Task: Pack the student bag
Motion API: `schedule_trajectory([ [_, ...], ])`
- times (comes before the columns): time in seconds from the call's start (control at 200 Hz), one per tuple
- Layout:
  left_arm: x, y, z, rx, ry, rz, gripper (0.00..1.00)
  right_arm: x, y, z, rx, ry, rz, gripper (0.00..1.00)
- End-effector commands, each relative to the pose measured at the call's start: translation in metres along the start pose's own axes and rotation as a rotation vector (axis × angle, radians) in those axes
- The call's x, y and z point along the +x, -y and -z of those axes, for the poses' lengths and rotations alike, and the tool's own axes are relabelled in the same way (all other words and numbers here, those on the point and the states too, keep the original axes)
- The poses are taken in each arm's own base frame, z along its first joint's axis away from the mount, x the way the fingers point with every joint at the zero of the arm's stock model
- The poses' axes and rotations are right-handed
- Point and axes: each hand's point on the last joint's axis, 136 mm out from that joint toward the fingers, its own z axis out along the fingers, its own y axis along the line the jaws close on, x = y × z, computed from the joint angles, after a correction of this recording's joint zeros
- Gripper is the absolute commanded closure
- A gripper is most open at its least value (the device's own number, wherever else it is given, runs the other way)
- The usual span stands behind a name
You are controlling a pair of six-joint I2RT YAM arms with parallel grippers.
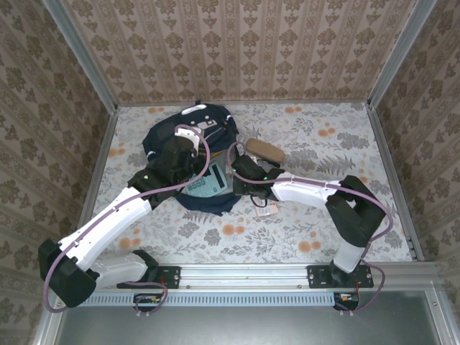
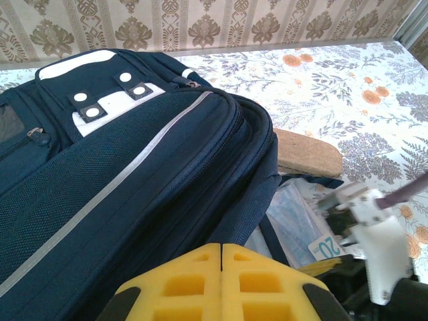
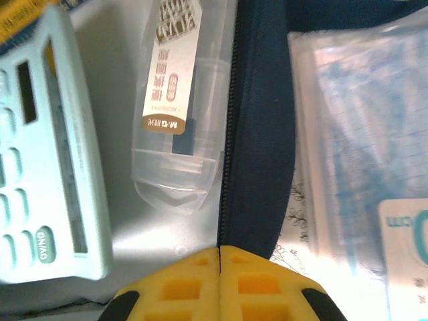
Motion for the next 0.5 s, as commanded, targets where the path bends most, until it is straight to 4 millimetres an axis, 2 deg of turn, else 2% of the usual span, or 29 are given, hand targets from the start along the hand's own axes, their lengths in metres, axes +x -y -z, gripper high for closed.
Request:
schedule_trajectory([
  [0.0, -0.022, 0.003, 0.009, 0.011, 0.085, 0.004, 1.00, -0.011, 0.019, 0.028, 0.087, 0.095, -0.010, 1.00],
  [0.11, -0.021, 0.001, 0.009, 0.003, 0.082, 0.007, 1.00, -0.015, 0.027, 0.043, 0.100, 0.145, -0.043, 1.00],
  [0.23, -0.021, 0.001, 0.010, 0.003, 0.084, 0.008, 1.00, -0.013, 0.035, 0.047, 0.120, 0.166, -0.062, 1.00],
  [0.26, -0.022, 0.001, 0.010, 0.002, 0.086, 0.008, 1.00, -0.012, 0.036, 0.046, 0.124, 0.164, -0.059, 0.90],
  [0.31, -0.021, 0.001, 0.010, 0.005, 0.086, 0.008, 1.00, -0.011, 0.037, 0.046, 0.127, 0.160, -0.052, 0.67],
  [0.405, -0.021, 0.000, 0.010, -0.002, 0.086, 0.009, 1.00, -0.011, 0.038, 0.046, 0.127, 0.159, -0.025, 0.58],
  [0.425, -0.022, 0.000, 0.010, -0.004, 0.088, 0.010, 1.00, -0.011, 0.039, 0.046, 0.129, 0.161, -0.021, 0.54],
  [0.495, -0.022, -0.003, 0.011, -0.017, 0.091, 0.014, 1.00, -0.013, 0.041, 0.048, 0.126, 0.176, -0.009, 0.52],
])
